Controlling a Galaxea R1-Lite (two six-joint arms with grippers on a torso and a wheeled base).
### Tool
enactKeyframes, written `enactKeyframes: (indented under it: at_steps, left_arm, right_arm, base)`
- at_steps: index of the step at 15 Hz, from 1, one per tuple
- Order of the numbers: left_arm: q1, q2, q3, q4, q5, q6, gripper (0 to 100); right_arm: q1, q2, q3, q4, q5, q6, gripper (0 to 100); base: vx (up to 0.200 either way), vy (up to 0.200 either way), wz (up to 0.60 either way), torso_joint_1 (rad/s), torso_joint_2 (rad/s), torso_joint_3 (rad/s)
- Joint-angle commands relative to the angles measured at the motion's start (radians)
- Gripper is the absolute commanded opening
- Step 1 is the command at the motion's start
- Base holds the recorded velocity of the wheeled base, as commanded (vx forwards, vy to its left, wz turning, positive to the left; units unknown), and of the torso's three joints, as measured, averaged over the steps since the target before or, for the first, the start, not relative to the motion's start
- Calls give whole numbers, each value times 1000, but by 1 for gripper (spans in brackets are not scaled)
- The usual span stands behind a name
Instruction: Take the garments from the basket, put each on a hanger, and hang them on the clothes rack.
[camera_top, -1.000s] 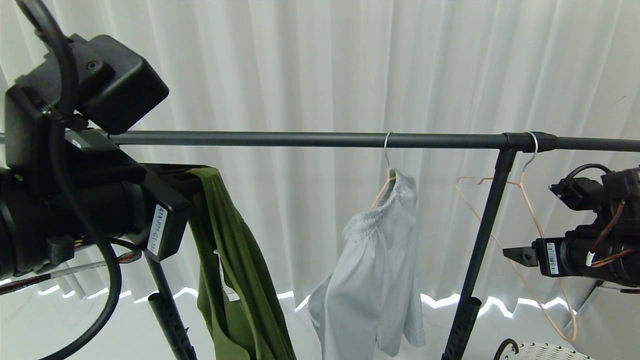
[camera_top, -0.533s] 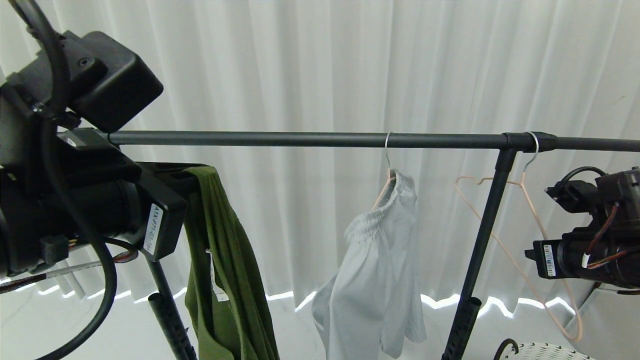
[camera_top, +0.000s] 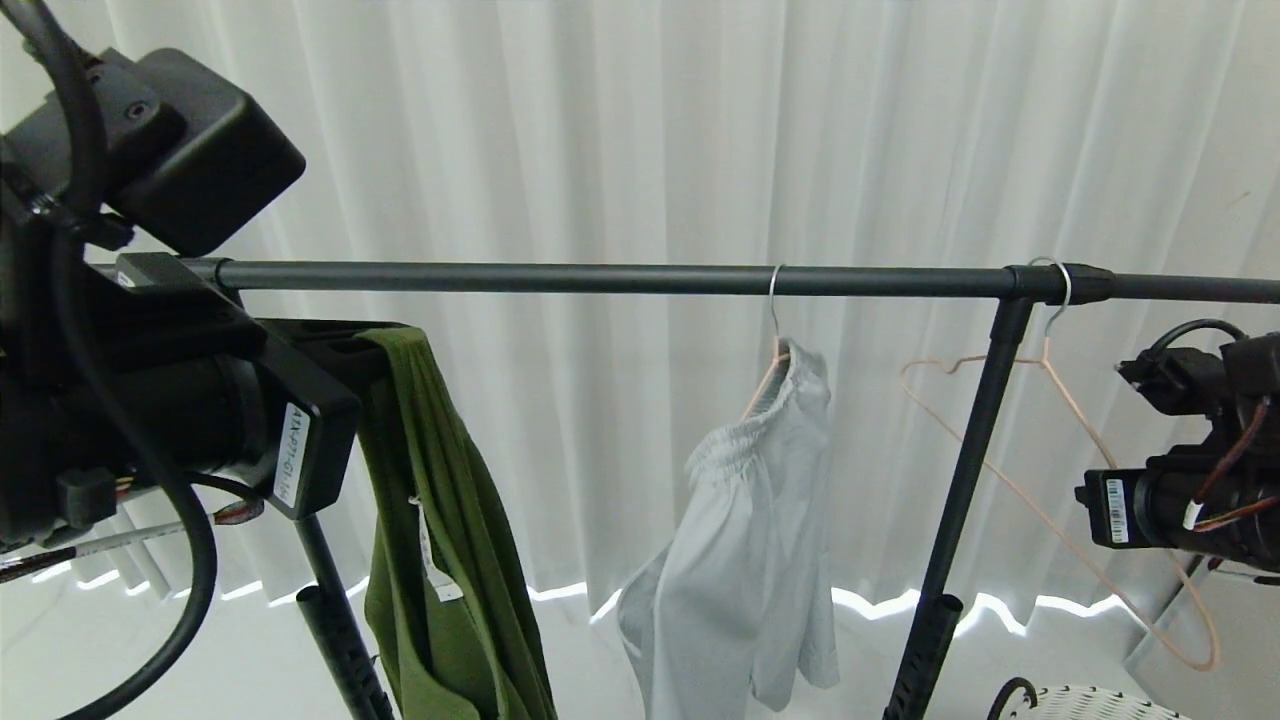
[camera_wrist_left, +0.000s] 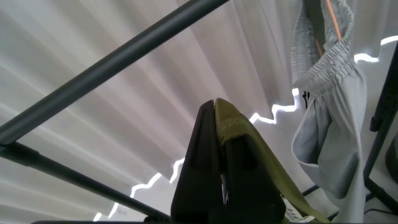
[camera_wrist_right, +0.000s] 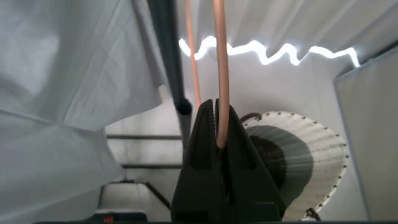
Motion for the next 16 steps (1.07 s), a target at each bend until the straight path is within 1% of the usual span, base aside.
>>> enactKeyframes:
  at_steps: [1, 4, 9, 16]
  left_arm:
    - [-1, -4, 1, 0, 0, 0, 0]
    - [-2, -4, 1, 0, 0, 0, 0]
    - [-2, -3, 1, 0, 3, 2, 0]
    - [-2, -1, 1, 0, 5, 2, 0]
  right_arm:
    - [-1, -45, 1, -1, -12, 17, 0]
    - [-1, -90, 8, -1, -32, 21, 0]
    - [1, -160, 11, 2, -35, 11, 0]
    - [1, -223, 13, 53, -38, 9, 0]
  base:
    - [0, 0, 0, 0, 0, 0]
    - [0, 0, 0, 0, 0, 0]
    - [0, 0, 0, 0, 0, 0]
    - [-200, 0, 0, 2, 4, 2]
